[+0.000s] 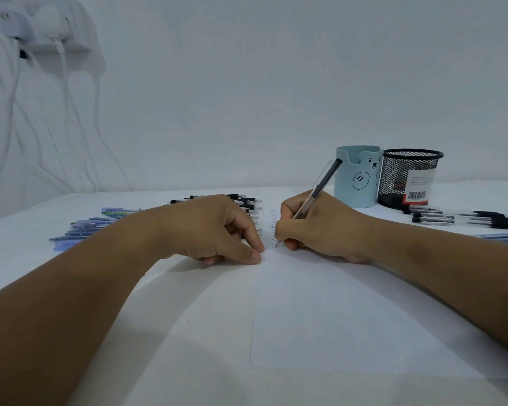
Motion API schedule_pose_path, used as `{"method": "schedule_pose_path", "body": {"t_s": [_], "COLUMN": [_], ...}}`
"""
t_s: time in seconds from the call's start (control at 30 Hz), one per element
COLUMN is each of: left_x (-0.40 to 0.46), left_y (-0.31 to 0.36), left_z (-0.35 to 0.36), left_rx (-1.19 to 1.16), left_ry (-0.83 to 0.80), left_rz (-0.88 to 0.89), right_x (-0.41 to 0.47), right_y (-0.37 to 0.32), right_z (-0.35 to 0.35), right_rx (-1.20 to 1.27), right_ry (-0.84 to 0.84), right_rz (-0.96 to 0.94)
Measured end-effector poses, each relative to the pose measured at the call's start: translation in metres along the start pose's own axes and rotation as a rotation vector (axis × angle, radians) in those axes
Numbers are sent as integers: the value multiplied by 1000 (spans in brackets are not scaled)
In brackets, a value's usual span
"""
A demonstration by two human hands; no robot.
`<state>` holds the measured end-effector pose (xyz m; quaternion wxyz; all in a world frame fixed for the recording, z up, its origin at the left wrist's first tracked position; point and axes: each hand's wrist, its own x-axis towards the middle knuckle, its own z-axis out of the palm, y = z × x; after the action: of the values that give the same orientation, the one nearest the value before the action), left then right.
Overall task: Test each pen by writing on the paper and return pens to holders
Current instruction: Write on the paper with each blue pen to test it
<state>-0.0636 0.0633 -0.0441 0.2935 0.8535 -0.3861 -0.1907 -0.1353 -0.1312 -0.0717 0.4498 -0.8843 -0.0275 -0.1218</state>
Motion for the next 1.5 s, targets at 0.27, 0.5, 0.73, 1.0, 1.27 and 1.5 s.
{"method": "schedule_pose_path", "body": {"t_s": [0.27,0.5,0.73,1.0,1.27,1.5], "left_x": [0,0,0,0,-1,-3], "left_y": [0,1,0,1,1,4], "left_z": [0,0,0,0,0,2], "left_rx": [2,10,8,5,0,2], "left_ry": [-3,-3,0,-2,-1,0], "left_rz": [-1,-6,-10,-12,-22,-16], "right_x": [0,1,2,1,2,2], "right_y": [1,2,3,2,2,3], "right_z": [-1,0,-1,-2,-1,-2], "right_rx": [-7,-27,-27,-30,-64,166], "right_ry": [-9,11,13,4,19,85], "right_rz": [-4,-14,-3,1,-31,22]}}
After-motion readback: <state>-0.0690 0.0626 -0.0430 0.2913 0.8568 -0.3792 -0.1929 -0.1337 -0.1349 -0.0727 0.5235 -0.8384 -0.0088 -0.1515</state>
